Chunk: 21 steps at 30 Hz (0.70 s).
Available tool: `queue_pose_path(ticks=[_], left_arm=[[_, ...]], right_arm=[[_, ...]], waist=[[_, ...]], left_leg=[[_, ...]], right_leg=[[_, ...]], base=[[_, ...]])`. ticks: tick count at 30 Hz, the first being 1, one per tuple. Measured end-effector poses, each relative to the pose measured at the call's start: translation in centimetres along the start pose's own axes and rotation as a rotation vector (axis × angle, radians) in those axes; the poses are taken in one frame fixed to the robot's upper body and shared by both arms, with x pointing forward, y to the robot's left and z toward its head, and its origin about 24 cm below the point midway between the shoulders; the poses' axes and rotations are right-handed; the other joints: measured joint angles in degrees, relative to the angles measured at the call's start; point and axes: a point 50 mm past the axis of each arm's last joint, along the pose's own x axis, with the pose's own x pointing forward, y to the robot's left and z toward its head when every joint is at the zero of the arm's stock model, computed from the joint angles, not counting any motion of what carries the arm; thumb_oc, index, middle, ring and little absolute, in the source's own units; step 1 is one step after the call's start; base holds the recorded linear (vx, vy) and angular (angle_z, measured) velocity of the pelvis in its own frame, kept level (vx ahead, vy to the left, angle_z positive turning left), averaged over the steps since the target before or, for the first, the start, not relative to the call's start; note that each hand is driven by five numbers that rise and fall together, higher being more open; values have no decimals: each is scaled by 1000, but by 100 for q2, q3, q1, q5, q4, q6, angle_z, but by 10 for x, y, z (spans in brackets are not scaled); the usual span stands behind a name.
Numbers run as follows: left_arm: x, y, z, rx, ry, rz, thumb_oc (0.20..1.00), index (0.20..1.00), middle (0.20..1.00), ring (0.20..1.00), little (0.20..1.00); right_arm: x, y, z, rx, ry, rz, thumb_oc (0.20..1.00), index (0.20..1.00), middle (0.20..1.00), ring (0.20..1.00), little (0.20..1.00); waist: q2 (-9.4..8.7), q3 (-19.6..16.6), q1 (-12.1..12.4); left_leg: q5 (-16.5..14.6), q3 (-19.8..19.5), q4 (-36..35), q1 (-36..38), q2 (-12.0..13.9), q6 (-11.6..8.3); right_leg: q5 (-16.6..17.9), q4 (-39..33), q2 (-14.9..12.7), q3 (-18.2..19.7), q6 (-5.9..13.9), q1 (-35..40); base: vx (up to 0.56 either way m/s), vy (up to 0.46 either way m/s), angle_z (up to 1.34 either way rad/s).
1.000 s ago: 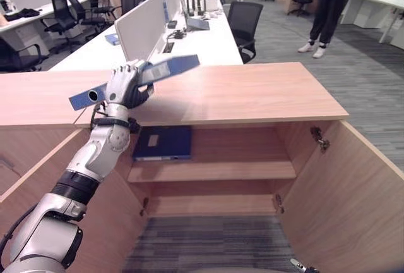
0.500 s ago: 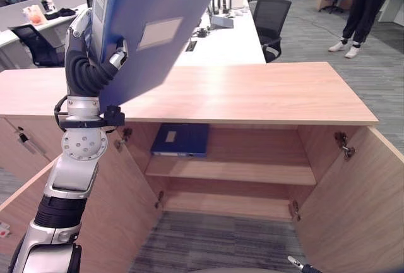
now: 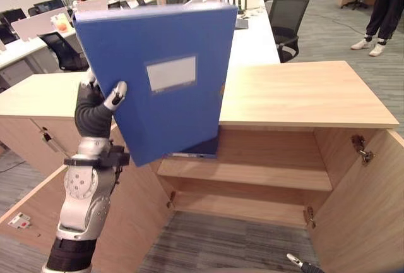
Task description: Put the empty folder in the office cabinet
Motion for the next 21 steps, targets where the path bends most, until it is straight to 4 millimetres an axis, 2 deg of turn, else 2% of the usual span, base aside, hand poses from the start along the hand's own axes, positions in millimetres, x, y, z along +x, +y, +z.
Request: queue_pose_path(ticks=[4,9,14,16,17,19,20,21], left_arm=[[-12,4,-9,-35,74,8,200,200,200,200,200],[-15,8,-12,-54,99,25,200,200,200,200,200],[-28,13,-25,-46,201,43,200,200,200,200,200],[-34,14,-31,-46,235,62,200,200,200,200,200],[-40,15,-37,-59,262,87,200,200,200,200,200],[-43,12,-44,-60,313,78,200,200,200,200,200],[-44,11,-45,-54,315,71,200,200,200,200,200],[-46,9,-48,-61,324,77,200,200,200,200,200]], right_arm=[[0,0,1,-15,-1,3,1000,1000,1000,1000,1000],[1,3,8,-45,-18,12,1000,1000,1000,1000,1000],[0,19,31,-86,-115,78,1000,1000,1000,1000,1000],[-4,35,52,-130,-209,142,1000,1000,1000,1000,1000],[-16,51,74,-181,-331,223,1000,1000,1000,1000,1000],[-25,72,103,-168,-472,305,1000,1000,1000,1000,1000],[-33,77,111,-184,-508,326,1000,1000,1000,1000,1000],[-54,84,126,-242,-623,393,1000,1000,1000,1000,1000]], waist=[[-14,85,76],[-63,111,107],[-122,149,90],[-138,162,79],[-126,167,56],[-200,155,42],[-197,154,80],[-166,181,112]], left_leg=[[4,-22,0,-11,0,-2],[6,-37,0,-4,-2,1],[6,-35,0,2,-1,1],[6,-30,0,1,0,1],[7,-17,0,-9,-1,3],[7,-8,2,20,11,3],[5,-10,0,10,4,2],[6,-9,0,-9,-9,4]], right_leg=[[-9,-1,-1,-23,0,-1],[-10,1,3,-38,0,18],[-11,2,6,-36,0,24],[-10,2,15,-34,0,18],[-9,-1,12,-25,0,4],[-10,7,12,-15,-1,21],[-11,22,8,-21,-1,18],[-10,3,-5,-25,-1,-2]], base=[[-3,-4,2],[-2,-2,1],[0,0,0],[-4,1,-2],[-10,2,-3],[-6,3,-2],[0,0,0],[-3,19,3]])
